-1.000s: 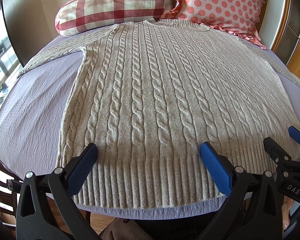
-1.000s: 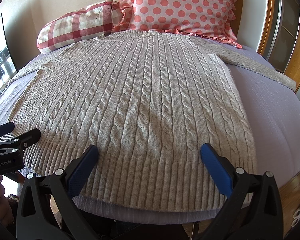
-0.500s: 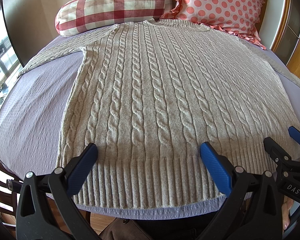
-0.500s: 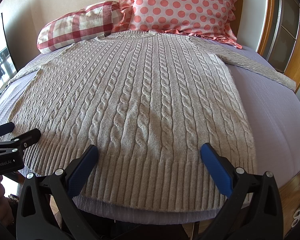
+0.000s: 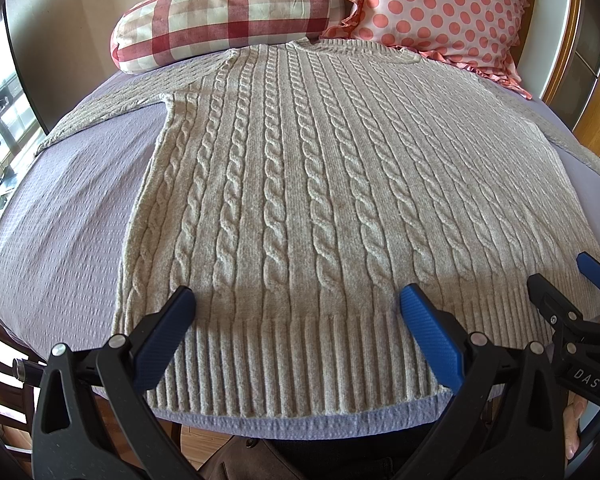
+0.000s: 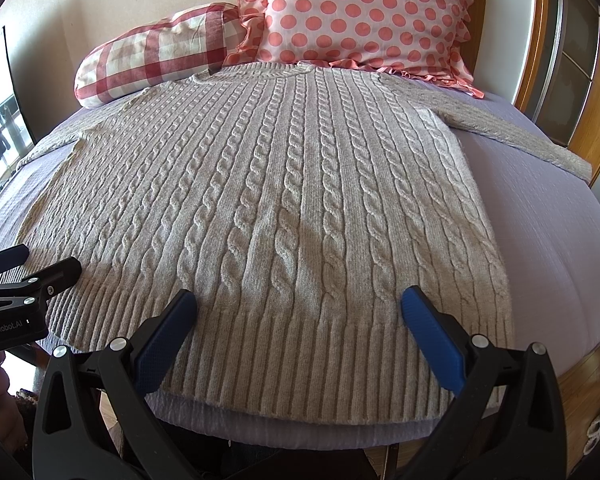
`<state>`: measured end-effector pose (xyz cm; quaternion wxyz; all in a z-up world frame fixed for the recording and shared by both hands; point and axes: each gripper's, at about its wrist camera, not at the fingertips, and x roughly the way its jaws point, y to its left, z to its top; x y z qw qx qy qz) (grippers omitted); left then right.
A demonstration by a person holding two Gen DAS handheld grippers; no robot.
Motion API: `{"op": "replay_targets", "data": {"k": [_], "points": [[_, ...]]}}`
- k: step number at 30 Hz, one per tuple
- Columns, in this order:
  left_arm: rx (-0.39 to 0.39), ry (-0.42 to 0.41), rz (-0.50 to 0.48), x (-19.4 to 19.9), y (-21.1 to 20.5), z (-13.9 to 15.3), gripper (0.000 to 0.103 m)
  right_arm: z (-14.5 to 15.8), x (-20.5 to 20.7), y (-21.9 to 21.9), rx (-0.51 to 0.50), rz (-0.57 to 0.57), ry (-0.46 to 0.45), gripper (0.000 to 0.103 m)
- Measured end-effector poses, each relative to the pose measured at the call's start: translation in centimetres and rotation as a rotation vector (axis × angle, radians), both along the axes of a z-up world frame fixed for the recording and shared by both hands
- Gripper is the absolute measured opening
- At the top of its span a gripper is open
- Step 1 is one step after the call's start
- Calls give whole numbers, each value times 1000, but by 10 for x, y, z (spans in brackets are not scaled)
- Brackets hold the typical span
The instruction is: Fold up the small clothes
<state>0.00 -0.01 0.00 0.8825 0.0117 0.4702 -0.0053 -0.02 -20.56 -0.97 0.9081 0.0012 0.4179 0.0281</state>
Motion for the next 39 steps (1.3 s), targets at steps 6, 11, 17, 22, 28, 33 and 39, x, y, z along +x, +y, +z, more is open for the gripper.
{"op": "replay_targets", "data": {"k": [6, 11, 17, 22, 28, 33, 39], "points": [[0, 0, 0, 0, 0, 0, 101, 0, 0, 0, 0, 0, -1, 102], [0, 0, 0, 0, 0, 0, 101, 0, 0, 0, 0, 1, -1, 102], [0, -1, 0, 0, 0, 0, 101, -3, -1, 3, 0, 2, -3, 102], [1, -2, -3, 1, 0, 0, 101, -5, 2, 3, 2, 37, -8, 102], [6, -21, -40, 3, 0, 2, 101, 38, 33, -89, 84, -143, -98, 102], [-26, -163, -56, 14, 8, 20, 101, 60, 92, -240, 257, -474, -128, 95], [-102, -356, 1, 34, 39, 50, 101, 27, 135, -388, 513, -880, -50, 46]]}}
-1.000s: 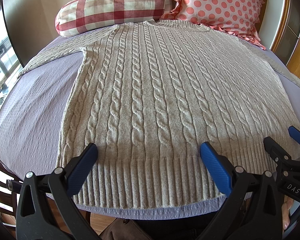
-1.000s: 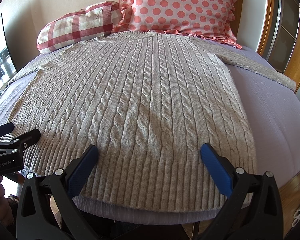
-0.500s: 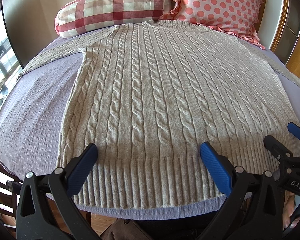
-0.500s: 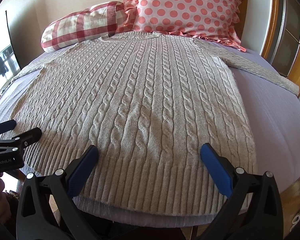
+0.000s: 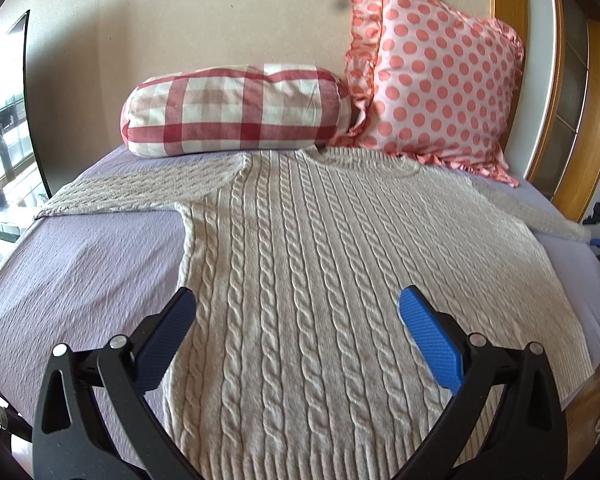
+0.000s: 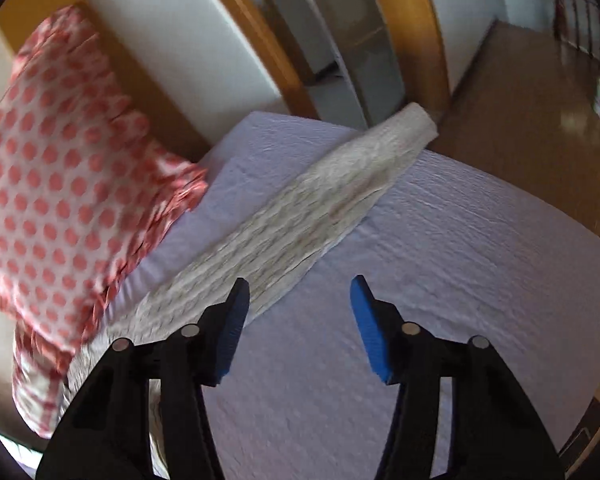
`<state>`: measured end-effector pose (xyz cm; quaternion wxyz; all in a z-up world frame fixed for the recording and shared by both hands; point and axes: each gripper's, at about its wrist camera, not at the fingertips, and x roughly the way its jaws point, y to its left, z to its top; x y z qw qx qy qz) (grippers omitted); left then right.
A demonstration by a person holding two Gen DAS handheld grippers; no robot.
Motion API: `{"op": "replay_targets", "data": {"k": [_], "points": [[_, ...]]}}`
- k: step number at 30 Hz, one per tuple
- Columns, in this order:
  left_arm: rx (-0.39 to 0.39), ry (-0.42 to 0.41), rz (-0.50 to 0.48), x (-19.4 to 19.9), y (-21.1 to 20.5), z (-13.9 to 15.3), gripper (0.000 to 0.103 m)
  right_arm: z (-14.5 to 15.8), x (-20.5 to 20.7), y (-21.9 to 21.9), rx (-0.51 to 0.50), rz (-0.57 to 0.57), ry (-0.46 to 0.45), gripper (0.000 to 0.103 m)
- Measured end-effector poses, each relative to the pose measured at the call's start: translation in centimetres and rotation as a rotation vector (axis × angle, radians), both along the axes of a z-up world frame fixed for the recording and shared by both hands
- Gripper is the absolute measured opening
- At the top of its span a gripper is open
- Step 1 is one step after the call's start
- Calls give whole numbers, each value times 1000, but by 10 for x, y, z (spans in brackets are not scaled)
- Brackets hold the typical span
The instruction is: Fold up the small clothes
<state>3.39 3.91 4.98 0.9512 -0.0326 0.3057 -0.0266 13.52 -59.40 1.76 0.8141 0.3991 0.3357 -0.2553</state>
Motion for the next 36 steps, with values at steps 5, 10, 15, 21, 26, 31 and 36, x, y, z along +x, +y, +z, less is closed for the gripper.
{"op": "replay_targets", "data": {"k": [5, 10, 15, 21, 26, 31, 36], "points": [[-136, -96, 19, 13, 39, 14, 101, -34, 21, -43, 142, -100, -13, 34], [-158, -117, 101, 27, 75, 20, 101, -51, 36, -51, 167, -141, -82, 10], [-271, -3, 178, 48, 135, 10, 101, 5, 48, -9, -45, -7, -168, 8], [-500, 82, 355, 70, 235, -5, 101, 114, 78, 176, -191, 489, -398, 7], [-500, 67, 449, 90, 273, -7, 101, 103, 116, 372, -143, 964, -356, 8], [-511, 121, 547, 115, 305, -19, 98, 60, 116, 468, -149, 1204, -166, 33], [-580, 186, 580, 129, 334, -38, 87, 76, 85, 423, -205, 1086, -283, 81]]}}
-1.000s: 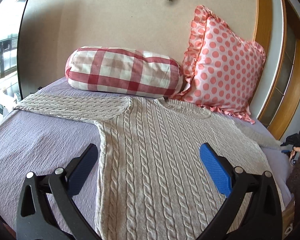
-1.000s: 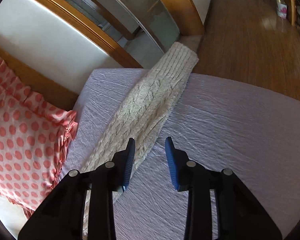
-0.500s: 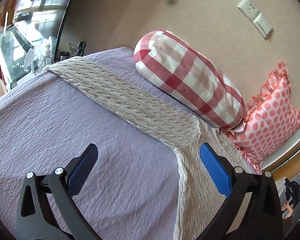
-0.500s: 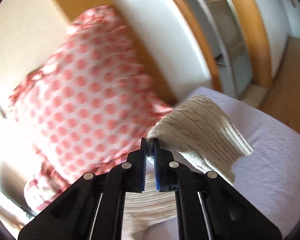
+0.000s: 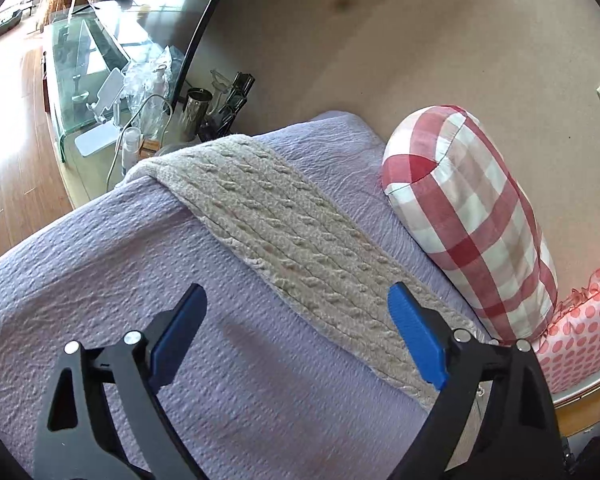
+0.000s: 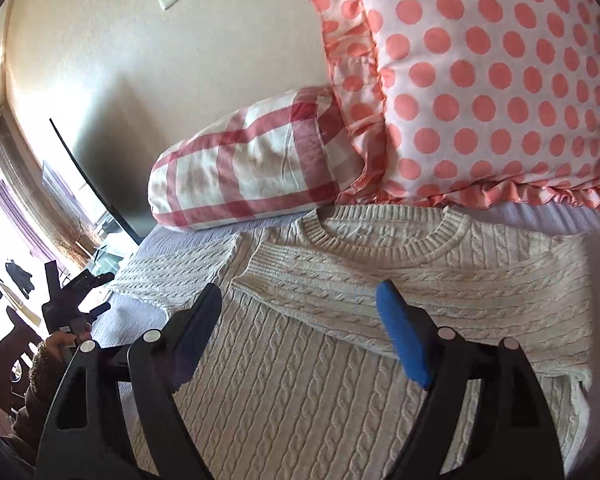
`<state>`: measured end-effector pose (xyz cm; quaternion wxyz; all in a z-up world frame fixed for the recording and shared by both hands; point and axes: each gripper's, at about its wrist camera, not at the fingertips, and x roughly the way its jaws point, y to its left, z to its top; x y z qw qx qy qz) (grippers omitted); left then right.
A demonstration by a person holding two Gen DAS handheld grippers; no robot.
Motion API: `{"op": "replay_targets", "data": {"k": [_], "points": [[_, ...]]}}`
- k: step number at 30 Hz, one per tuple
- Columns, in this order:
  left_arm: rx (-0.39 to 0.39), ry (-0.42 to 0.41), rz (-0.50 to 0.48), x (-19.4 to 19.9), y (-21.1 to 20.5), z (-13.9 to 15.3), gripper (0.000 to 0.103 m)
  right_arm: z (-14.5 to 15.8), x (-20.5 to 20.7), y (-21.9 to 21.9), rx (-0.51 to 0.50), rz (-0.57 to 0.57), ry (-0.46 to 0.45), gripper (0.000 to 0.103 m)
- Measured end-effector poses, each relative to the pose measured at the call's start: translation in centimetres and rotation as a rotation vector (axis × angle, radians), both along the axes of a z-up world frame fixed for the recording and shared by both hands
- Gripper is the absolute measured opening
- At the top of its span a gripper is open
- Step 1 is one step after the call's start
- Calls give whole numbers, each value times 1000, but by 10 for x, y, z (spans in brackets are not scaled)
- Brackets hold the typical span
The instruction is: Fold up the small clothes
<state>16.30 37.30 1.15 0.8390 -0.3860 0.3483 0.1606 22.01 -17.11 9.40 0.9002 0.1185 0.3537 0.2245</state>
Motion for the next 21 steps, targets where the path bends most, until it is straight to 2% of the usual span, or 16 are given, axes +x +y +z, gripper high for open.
{"op": "replay_targets", "data": {"k": [2, 5, 10, 12, 14, 15, 16, 18, 21], "points": [[-33, -25, 19, 0, 11, -2, 84, 1, -1, -21, 17, -37, -1, 81], [-101, -52, 51, 0, 31, -6, 71, -1, -12, -44, 17, -85, 3, 81], [-205, -76, 130, -1, 67, -19, 36, -13, -15, -63, 38, -119, 26, 82], [-217, -53, 150, 2, 77, -23, 13, -16, -15, -68, 57, -120, 33, 82], [-232, -48, 152, 4, 83, -25, 8, -17, -16, -71, 71, -120, 36, 82], [-212, -26, 150, 7, 82, -21, 7, -16, -18, -73, 77, -118, 33, 82], [-154, -1, 139, 11, 75, -11, 7, -13, -21, -76, 78, -117, 24, 82], [13, -1, 87, 22, 52, 23, 6, -7, -26, -84, 69, -129, -5, 82], [281, -70, -114, 49, -31, 93, 5, 4, -33, -101, 54, -175, -47, 82]]}}
